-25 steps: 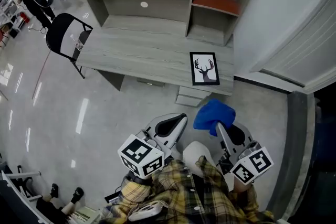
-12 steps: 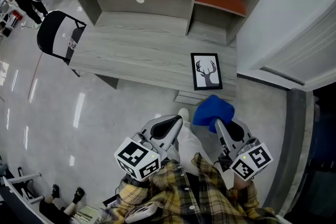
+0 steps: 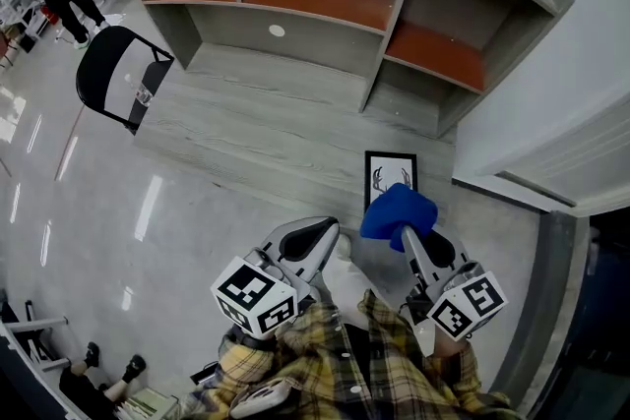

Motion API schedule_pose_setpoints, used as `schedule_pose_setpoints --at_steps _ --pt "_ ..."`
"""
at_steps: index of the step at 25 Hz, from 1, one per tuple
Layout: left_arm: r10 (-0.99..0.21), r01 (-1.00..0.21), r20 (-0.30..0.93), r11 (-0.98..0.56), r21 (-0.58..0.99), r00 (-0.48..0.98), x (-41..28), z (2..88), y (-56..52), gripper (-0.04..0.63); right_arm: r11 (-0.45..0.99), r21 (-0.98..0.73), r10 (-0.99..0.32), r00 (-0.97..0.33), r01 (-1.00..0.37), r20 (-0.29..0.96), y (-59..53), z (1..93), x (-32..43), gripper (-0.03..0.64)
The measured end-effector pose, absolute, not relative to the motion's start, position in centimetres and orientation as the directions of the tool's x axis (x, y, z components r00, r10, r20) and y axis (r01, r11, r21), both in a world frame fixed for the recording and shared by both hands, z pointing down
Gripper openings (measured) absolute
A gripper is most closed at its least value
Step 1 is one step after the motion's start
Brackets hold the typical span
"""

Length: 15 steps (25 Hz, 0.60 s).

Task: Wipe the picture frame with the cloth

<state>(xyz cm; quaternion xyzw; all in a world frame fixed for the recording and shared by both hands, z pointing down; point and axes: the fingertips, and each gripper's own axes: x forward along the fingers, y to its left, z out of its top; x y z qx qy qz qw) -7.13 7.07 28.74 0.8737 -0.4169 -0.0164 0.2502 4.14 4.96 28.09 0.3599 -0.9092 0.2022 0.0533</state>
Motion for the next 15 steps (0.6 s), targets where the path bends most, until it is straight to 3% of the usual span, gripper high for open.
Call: schedule_pose_setpoints --at_steps 8,15 --pt "-0.724 -0.717 0.179 -0.556 0.42 0.666 -3.9 27.4 -1.7 0.006 0.645 -0.322 -0.668 -0.716 -0.693 0.202 -3.6 26.7 8.0 0.049" --pt "-0.683 -0.698 0.223 -0.567 0.438 0.695 -2.1 28.5 -5.7 0.006 0.608 -0.353 -0.675 -0.697 -0.711 0.241 -7.1 28.1 9.8 0.049"
